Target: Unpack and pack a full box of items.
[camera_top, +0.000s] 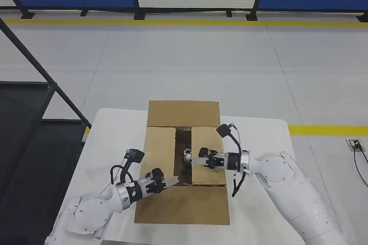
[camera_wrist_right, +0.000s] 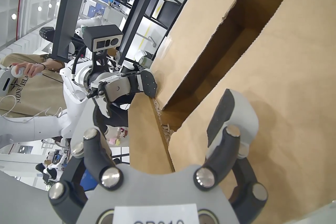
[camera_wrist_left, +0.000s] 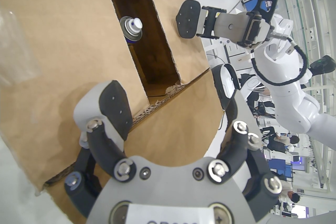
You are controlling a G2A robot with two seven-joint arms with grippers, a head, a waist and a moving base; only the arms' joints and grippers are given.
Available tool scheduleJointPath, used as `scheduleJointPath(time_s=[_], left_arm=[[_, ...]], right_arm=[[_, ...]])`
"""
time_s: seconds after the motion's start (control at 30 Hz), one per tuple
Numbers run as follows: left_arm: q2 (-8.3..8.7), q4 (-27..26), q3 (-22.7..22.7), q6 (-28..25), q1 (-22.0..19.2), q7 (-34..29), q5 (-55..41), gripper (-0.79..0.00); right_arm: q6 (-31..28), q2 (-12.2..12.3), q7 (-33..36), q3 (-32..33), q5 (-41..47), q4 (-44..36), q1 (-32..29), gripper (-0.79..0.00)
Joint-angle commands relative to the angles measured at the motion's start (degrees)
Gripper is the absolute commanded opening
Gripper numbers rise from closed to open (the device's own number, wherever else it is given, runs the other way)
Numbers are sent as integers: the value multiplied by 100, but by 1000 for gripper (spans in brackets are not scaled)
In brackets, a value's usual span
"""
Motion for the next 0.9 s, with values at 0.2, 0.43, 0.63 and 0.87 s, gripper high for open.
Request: scheduleJointPath(time_s=[0.2, 0.43, 0.63, 0.87], left_arm=[[8, 98, 66, 359, -141, 130, -48, 0], [16, 191, 134, 502, -258, 122, -176, 0], [58, 35, -74, 235, -149, 59, -556, 0], [142, -371, -697, -145, 127, -74, -1349, 0]], right_arm=[[40, -26, 89, -148, 13, -12, 68, 0], [91, -65, 61, -264, 29, 71, 186, 0], [-91, -27, 34, -57, 336, -27, 156, 0], [-212, 91, -87, 462, 677, -327, 1, 0]])
